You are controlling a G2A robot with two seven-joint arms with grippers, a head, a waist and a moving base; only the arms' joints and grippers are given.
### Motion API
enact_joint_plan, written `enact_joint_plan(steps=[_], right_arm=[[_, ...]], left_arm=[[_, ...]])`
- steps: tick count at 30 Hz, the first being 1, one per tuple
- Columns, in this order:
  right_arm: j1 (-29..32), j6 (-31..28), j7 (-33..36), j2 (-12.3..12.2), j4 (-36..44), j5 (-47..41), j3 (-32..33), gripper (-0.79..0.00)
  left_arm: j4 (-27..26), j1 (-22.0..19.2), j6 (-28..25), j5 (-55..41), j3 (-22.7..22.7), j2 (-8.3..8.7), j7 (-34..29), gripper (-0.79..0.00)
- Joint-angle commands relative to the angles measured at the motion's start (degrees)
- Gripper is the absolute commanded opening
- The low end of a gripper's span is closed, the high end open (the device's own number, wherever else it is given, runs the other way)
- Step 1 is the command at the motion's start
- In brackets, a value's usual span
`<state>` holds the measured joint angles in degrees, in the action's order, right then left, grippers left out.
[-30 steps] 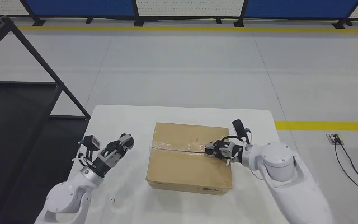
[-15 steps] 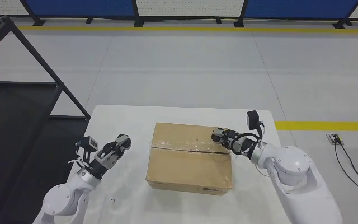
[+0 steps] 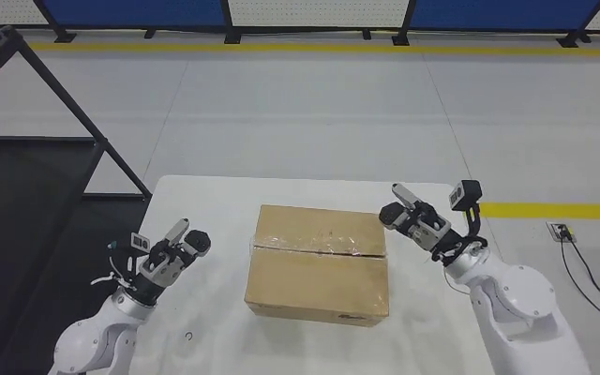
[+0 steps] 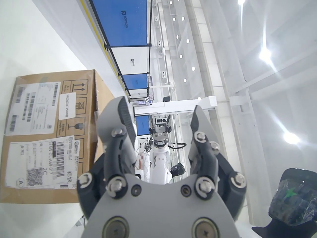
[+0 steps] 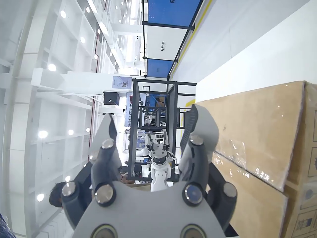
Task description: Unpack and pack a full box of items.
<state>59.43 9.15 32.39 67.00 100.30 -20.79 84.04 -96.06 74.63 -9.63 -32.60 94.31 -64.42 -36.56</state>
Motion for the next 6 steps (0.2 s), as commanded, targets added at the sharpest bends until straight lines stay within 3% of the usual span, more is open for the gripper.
enact_joint_plan(steps=[1, 3, 6], right_arm=[[0.0, 0.0, 0.0, 0.0, 0.0, 0.0, 0.0, -0.118], [0.0, 0.0, 0.0, 0.0, 0.0, 0.0, 0.0, -0.053], [0.0, -0.01, 0.0, 0.0, 0.0, 0.0, 0.0, -0.009]], left_arm=[[0.0, 0.0, 0.0, 0.0, 0.0, 0.0, 0.0, -0.159], [0.0, 0.0, 0.0, 0.0, 0.0, 0.0, 0.0, -0.078], [0.0, 0.0, 0.0, 0.0, 0.0, 0.0, 0.0, -0.018]])
